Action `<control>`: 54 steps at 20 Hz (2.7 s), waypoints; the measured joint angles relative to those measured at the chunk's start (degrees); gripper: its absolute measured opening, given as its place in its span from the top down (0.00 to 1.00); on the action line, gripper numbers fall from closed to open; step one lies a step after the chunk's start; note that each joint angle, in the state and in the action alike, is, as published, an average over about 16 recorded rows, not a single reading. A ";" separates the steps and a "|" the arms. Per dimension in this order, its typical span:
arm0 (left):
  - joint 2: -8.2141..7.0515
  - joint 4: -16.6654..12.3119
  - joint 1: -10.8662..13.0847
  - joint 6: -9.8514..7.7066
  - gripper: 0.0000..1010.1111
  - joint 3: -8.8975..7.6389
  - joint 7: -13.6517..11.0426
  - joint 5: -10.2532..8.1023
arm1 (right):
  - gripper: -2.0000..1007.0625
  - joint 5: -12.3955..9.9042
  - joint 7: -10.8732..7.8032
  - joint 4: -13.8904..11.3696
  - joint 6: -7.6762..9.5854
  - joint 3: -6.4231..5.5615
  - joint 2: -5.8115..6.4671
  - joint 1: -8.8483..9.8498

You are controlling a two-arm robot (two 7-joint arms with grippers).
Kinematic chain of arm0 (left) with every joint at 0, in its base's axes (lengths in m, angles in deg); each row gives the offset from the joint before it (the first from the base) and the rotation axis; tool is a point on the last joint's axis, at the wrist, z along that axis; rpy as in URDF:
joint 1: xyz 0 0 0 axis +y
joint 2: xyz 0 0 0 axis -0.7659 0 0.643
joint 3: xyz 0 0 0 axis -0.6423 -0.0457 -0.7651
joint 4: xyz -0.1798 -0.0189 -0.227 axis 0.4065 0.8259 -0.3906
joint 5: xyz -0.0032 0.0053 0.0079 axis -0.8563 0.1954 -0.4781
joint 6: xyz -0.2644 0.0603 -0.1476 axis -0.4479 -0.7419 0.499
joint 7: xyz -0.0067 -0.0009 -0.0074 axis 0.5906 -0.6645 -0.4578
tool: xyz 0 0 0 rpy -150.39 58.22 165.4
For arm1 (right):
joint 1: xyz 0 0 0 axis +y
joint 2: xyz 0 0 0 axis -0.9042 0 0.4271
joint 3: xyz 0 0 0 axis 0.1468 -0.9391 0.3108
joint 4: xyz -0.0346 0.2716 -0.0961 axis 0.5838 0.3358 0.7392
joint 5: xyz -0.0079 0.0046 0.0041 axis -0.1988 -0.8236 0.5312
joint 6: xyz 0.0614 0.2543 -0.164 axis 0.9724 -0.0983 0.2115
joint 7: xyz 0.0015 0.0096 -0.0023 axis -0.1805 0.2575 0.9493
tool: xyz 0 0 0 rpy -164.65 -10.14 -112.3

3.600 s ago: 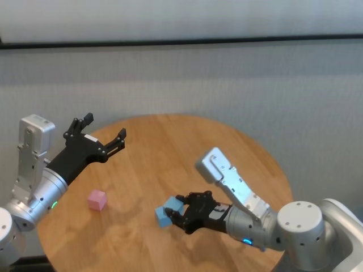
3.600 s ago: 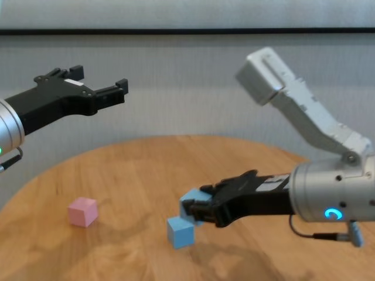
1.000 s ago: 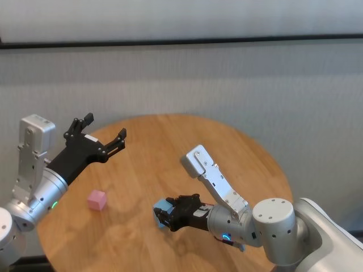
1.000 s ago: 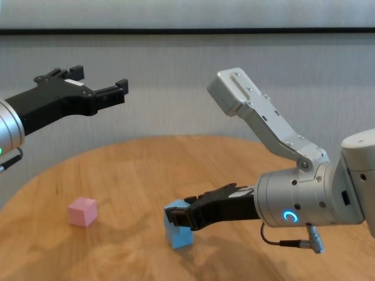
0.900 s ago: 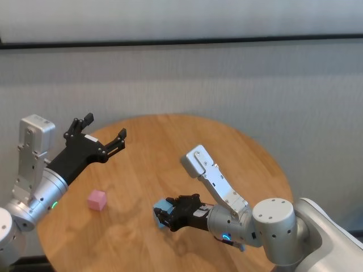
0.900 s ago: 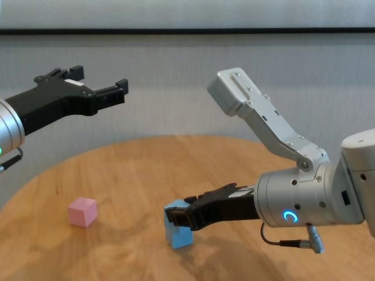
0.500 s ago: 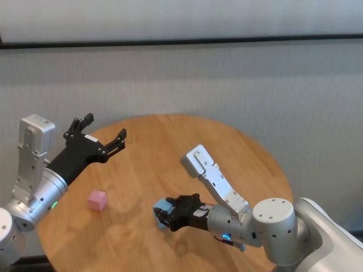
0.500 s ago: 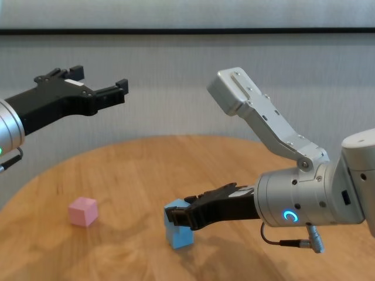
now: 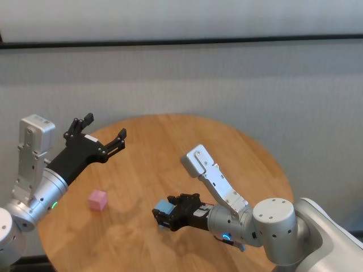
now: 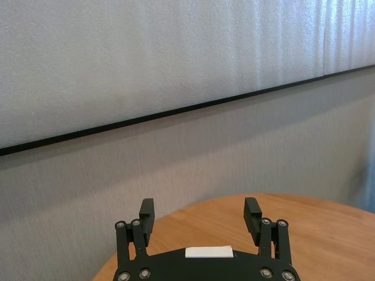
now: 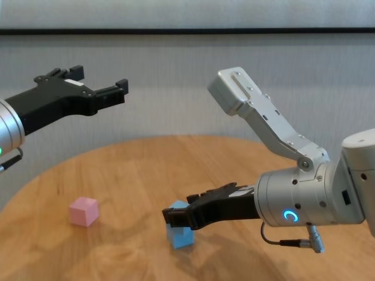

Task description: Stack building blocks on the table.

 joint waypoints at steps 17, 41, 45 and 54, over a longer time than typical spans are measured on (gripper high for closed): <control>0.00 0.00 0.00 0.00 0.01 0.00 0.00 0.00 | 0.04 -0.29 1.09 -1.67 -3.81 -1.22 0.68 0.74; -1.82 -7.95 4.63 -9.97 0.01 -1.50 0.13 -2.94 | 0.01 3.82 10.98 -1.92 -17.07 -9.27 4.62 2.27; -2.71 -13.35 8.12 -16.09 0.01 -2.32 1.45 -3.71 | 0.01 3.56 10.73 -2.11 -16.81 -9.12 4.52 2.29; -3.90 -19.93 13.06 -25.54 0.01 -1.72 4.54 -0.78 | 0.01 3.19 10.43 -2.40 -16.45 -8.92 4.39 2.34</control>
